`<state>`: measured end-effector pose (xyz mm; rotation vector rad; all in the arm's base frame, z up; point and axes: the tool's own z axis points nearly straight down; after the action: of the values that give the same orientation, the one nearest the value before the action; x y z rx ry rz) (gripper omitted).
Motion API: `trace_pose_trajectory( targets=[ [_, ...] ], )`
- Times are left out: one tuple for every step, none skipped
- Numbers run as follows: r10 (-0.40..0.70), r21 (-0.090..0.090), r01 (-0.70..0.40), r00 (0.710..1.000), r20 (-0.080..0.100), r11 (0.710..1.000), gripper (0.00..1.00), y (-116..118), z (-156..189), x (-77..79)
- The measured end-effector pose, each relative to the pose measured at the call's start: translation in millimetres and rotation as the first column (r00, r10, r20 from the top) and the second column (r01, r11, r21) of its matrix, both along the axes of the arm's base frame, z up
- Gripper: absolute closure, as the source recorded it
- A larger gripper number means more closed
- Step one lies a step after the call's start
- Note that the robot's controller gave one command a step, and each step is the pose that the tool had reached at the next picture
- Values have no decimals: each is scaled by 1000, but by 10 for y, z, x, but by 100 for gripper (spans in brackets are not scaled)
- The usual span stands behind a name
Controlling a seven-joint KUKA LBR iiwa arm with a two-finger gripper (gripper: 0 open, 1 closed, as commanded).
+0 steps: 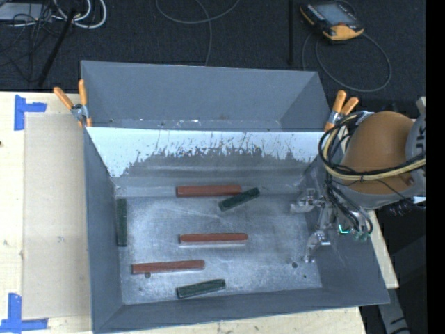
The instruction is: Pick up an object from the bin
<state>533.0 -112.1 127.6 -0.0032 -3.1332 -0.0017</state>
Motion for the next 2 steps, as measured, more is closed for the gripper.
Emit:
trace_pose_trajectory(
  targets=[
    [3,-1,-3,1000,7,1000,0,3,39,20],
    [188,-5,-188,982,14,982,0,487,-297,462]
  ],
)
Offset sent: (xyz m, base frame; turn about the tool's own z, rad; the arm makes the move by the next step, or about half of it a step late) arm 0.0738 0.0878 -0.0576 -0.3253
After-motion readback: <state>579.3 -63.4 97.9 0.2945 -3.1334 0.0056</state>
